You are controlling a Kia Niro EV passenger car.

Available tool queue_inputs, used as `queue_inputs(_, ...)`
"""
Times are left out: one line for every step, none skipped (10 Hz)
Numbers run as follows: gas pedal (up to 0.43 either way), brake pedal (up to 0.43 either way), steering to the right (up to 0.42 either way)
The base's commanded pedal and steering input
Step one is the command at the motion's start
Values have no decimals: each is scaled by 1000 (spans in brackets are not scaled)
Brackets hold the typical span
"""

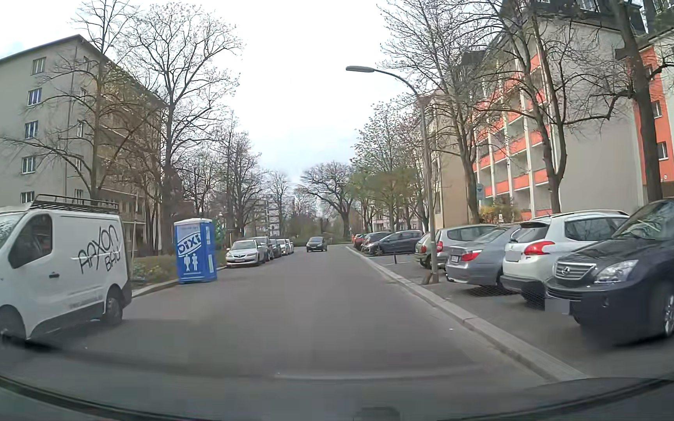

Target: Follow the waypoints while adhering to traffic rules and regulations

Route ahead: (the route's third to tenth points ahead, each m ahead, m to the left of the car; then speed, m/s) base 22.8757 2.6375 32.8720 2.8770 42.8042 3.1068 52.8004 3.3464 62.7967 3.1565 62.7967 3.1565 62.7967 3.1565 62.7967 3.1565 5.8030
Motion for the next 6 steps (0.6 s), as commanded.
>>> queue_inputs(59,0,19)
queue_inputs(59,0,15)
queue_inputs(59,0,11)
queue_inputs(59,0,5)
queue_inputs(59,0,-1)
queue_inputs(67,0,-5)
